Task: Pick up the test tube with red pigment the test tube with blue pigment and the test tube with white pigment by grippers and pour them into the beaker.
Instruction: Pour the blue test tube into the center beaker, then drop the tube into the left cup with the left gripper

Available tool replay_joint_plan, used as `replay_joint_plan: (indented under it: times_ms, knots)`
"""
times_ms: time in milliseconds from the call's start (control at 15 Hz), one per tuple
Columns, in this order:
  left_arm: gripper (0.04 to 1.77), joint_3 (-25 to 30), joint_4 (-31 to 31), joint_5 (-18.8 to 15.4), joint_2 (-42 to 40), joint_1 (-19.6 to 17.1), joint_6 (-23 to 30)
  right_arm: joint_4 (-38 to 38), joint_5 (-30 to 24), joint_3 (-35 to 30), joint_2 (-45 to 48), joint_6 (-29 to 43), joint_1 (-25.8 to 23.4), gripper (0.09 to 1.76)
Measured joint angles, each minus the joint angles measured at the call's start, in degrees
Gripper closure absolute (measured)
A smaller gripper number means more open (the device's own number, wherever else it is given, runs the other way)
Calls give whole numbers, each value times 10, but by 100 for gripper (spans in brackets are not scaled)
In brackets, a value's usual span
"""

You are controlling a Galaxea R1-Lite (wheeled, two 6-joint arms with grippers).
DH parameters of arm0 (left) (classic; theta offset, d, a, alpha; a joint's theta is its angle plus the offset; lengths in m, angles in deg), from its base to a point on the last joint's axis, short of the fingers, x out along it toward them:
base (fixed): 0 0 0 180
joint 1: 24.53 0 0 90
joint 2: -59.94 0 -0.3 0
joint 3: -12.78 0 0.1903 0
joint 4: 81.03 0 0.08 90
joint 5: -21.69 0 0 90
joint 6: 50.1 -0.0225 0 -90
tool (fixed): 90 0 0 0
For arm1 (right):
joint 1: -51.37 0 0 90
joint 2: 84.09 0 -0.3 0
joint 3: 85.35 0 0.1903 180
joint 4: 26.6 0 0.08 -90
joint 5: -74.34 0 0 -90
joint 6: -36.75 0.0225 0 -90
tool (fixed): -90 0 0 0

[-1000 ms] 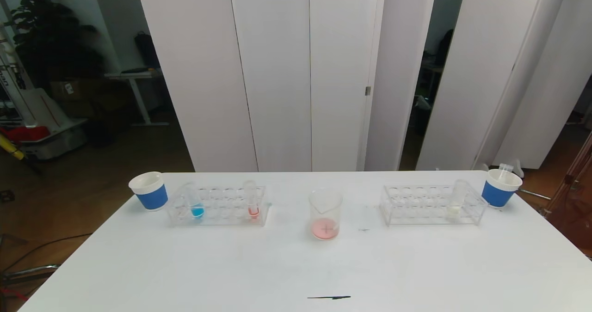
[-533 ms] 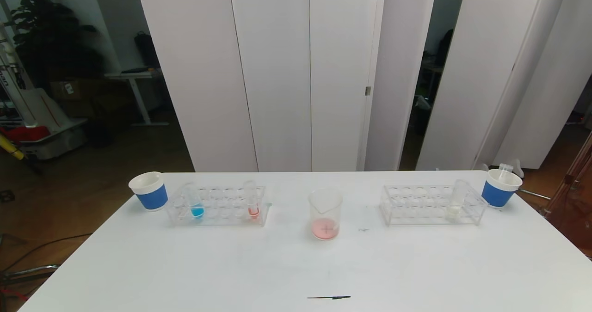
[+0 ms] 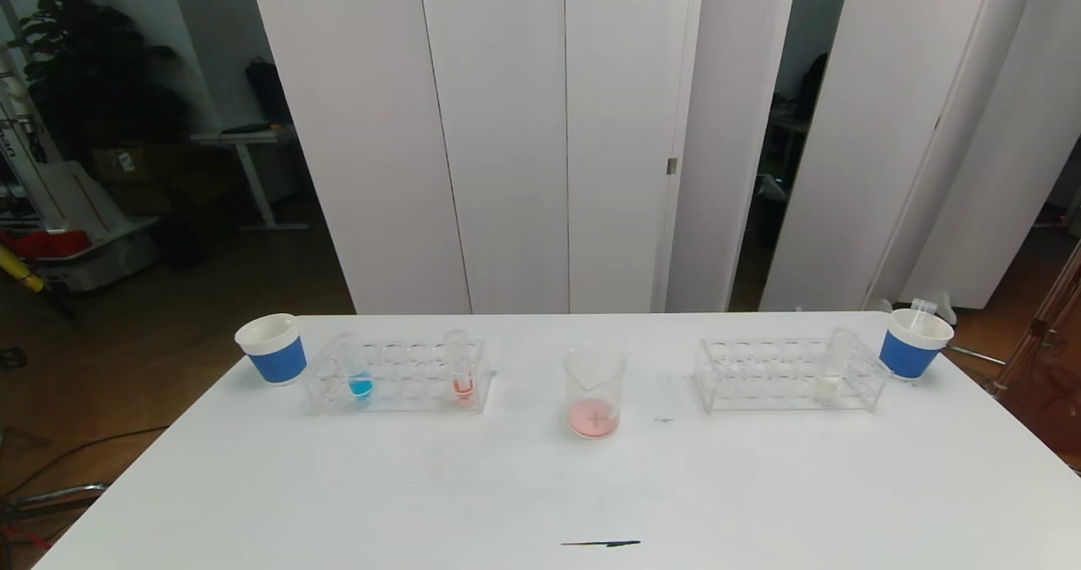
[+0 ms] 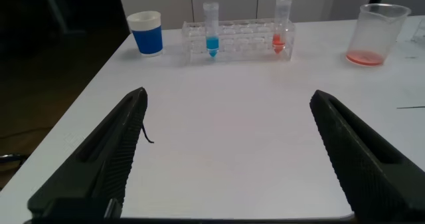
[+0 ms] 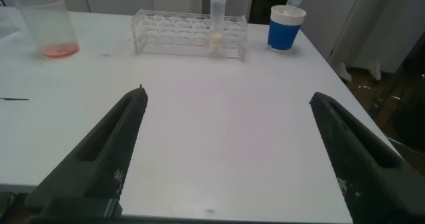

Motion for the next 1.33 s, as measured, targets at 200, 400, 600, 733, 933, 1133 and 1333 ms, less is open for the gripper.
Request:
replay_joint_plan:
  times_ms: [200,400,600,733,933,1133,1333]
  knots:
    - [6,-29,-4,1,0,0,-4,0,0,0,0,0,0,10]
    - [6,-105,39,1,3,0,-6,0,0,0,0,0,0,10]
    - [6,-201,77,0,42,0,-7,0,0,0,0,0,0,10]
    - [6,-254,74,-1,99,0,-7,0,0,0,0,0,0,10]
    - [6,-299,1,-1,212,0,-7,0,0,0,0,0,0,10]
    - [6,-316,-86,3,330,0,-7,0,0,0,0,0,0,10]
    - [6,-319,-136,5,431,-1,-7,0,0,0,0,0,0,10]
